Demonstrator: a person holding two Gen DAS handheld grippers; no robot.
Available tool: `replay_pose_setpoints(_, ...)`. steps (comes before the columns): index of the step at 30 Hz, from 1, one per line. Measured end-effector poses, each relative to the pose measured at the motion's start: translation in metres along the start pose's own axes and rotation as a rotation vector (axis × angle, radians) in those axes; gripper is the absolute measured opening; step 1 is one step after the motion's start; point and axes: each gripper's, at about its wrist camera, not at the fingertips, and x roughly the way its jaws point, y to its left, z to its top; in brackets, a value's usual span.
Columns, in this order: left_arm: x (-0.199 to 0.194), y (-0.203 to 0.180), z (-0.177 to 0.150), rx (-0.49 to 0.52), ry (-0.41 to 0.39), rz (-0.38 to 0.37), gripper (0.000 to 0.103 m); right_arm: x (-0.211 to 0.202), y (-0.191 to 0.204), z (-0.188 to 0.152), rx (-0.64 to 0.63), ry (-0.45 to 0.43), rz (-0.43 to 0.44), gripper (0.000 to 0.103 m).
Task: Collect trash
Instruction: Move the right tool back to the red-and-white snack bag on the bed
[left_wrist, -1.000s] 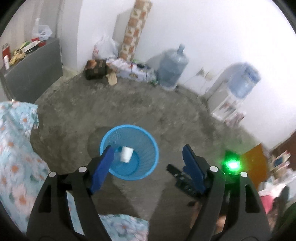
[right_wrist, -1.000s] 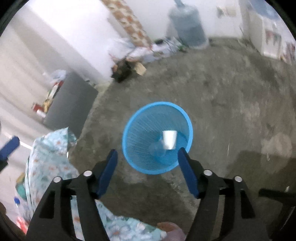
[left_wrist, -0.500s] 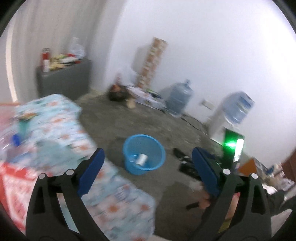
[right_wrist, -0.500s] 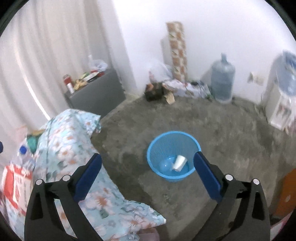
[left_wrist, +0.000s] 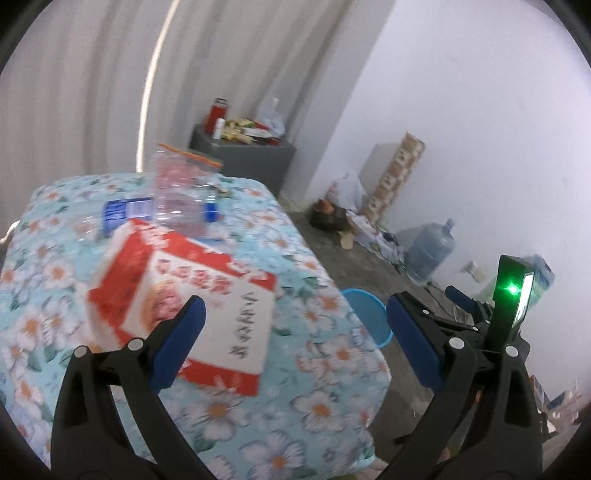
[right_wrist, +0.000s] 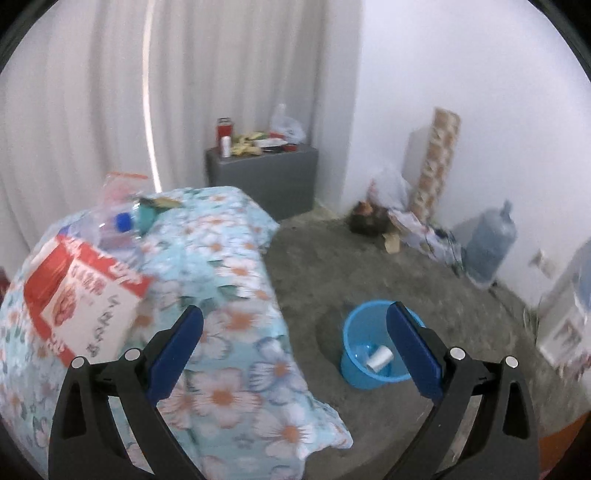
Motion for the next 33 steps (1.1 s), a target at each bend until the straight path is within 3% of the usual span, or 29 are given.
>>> replay_pose_setpoints(6, -0.027, 0.035, -0.010, -0.076, -0.057, 0.048, 0.094, -0.011, 0.015, -0.002, -0.014, -0.052, 0.126, 0.096)
replay_pose_setpoints(12, -0.047, 0.062, -0.020, -0.078, -0.091, 0.111, 0.094, -0.014, 0.008, -0.006, 0.084, -0.076, 0.236, 0.096)
replay_pose_setpoints(20, -0.049, 0.099, -0.032, -0.113, -0.086, 0.164, 0.094, 0.011, 0.024, -0.015, 0.129, 0.081, 0.427, 0.096)
replay_pose_setpoints(29, -0.041, 0.125, -0.031, -0.128, -0.076, 0.206, 0.094, 0.063, 0.074, -0.029, 0.260, 0.339, 0.732, 0.067)
replay_pose_setpoints(33, -0.036, 0.133, -0.028, -0.133, -0.066, 0.205, 0.094, 0.087, 0.097, -0.034, 0.273, 0.413, 0.750, 0.054)
